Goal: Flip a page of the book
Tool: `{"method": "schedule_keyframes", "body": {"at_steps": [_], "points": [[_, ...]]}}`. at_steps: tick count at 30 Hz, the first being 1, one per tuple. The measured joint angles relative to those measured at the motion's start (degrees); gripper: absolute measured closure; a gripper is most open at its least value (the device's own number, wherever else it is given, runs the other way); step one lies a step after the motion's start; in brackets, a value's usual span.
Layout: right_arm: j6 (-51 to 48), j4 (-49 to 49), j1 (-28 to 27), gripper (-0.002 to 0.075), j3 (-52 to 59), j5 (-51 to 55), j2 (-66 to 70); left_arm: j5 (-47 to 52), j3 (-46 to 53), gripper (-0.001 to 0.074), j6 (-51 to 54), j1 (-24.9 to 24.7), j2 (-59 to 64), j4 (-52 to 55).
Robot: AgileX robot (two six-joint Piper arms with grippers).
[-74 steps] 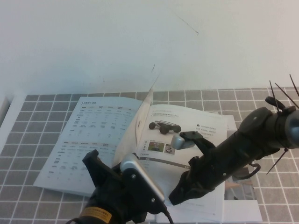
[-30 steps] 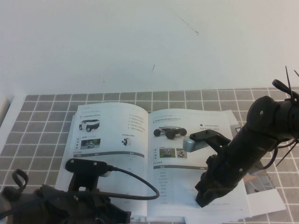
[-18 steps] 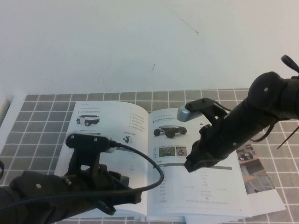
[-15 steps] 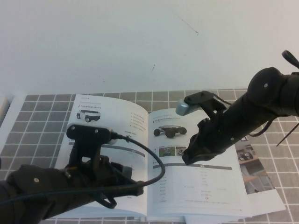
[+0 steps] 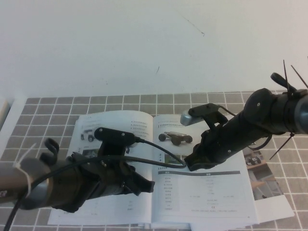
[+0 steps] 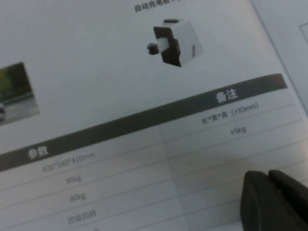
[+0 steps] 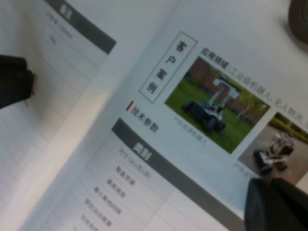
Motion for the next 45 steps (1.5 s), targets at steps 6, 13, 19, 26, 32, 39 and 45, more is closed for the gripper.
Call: {"method": "schedule_keyframes", "body": {"at_steps": [6, 13, 19, 26, 32, 39, 45], "points": [[0.00, 0.53, 0.00, 0.0727, -0.35, 0.22, 0.35, -1.11, -0.35, 0.0739, 0.22, 0.00, 1.83, -0.87], [-2.48, 0.07, 0.00, 0.0727, 0.01, -2.23, -6.42, -1.60, -0.87, 0.0739, 3.77, 0.00, -6.62, -0.95], [-5.07, -4.70, 0.00, 0.0727, 0.01, -3.53, -23.32, 2.46, -0.87, 0.0739, 9.90, 0.00, -22.17, -0.95], [-0.95, -21.58, 0.00, 0.0727, 0.01, 2.93, -40.90, 12.22, -0.87, 0.0739, 10.16, 0.23, -42.02, -0.84], [9.90, -35.68, 0.00, 0.0727, 4.04, 14.78, -53.22, 29.86, -0.98, 0.0739, -1.84, 4.13, -51.88, 9.99], [23.17, -53.94, 0.00, 0.0727, 17.14, 19.77, -70.51, 46.52, -0.98, 0.0739, -35.56, 12.20, -55.32, 52.30], [34.42, -61.02, 0.00, 0.0727, 33.77, 18.85, -87.59, 40.75, 4.40, 0.0739, -44.91, 16.43, -58.29, 71.28]]}}
